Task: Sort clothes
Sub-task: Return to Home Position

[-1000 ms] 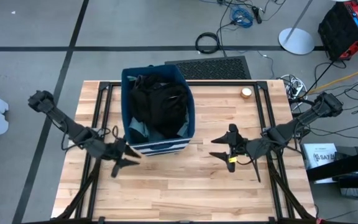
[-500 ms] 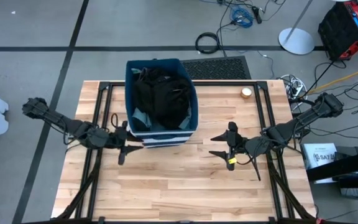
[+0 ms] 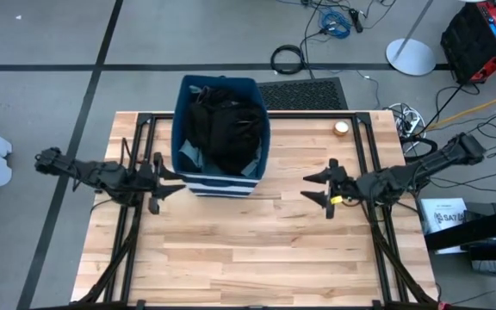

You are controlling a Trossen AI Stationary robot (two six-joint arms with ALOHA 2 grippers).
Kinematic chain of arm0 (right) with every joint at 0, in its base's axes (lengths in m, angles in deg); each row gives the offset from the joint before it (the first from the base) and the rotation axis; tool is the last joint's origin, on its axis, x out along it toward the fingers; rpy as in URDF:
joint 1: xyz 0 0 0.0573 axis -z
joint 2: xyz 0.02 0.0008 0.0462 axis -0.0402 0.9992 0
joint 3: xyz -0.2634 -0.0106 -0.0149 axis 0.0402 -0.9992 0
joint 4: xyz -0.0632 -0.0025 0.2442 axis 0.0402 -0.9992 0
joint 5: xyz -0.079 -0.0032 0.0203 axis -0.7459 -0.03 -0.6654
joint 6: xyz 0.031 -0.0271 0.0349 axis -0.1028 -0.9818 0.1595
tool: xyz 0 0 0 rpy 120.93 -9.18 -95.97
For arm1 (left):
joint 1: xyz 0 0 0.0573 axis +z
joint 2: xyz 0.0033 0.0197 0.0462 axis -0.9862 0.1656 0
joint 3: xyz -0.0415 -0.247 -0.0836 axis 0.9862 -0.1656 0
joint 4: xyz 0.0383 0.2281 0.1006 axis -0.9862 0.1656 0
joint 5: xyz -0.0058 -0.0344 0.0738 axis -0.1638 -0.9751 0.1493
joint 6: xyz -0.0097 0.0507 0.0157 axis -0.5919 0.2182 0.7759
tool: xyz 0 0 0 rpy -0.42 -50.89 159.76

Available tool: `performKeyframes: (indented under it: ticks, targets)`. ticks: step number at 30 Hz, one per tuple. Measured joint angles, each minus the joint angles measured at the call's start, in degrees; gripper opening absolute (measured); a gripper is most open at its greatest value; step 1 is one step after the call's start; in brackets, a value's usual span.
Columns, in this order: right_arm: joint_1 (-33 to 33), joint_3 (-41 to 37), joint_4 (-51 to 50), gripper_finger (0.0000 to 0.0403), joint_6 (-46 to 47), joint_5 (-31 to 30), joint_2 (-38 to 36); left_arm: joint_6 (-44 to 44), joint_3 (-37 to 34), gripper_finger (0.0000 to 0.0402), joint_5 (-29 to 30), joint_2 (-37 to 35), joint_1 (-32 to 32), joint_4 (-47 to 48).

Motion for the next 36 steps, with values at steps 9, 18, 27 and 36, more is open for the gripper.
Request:
performKeyframes:
  ticks: [9, 18, 27, 36]
  targets:
    - [7.12, -3.60, 5.58, 0.0238, -1.31, 4.19, -2.20, -3.50, -8.33, 0.0140, -4.17, -11.97, 1.27, -1.72]
    - [11.53, -3.69, 5.23, 0.0238, -4.71, 12.04, -2.39, -3.56, -13.34, 0.0140, -3.49, -14.17, 1.25, -2.76]
    - [11.90, -14.21, 11.90, 0.0238, 0.11, 7.40, -7.99, -0.54, -13.40, 0.0140, -0.78, -16.12, 1.21, -2.08]
    - [13.98, -23.18, 20.42, 0.0238, -1.72, 5.79, -14.70, -1.73, -13.40, 0.0140, -1.91, -16.12, 1.24, -0.40]
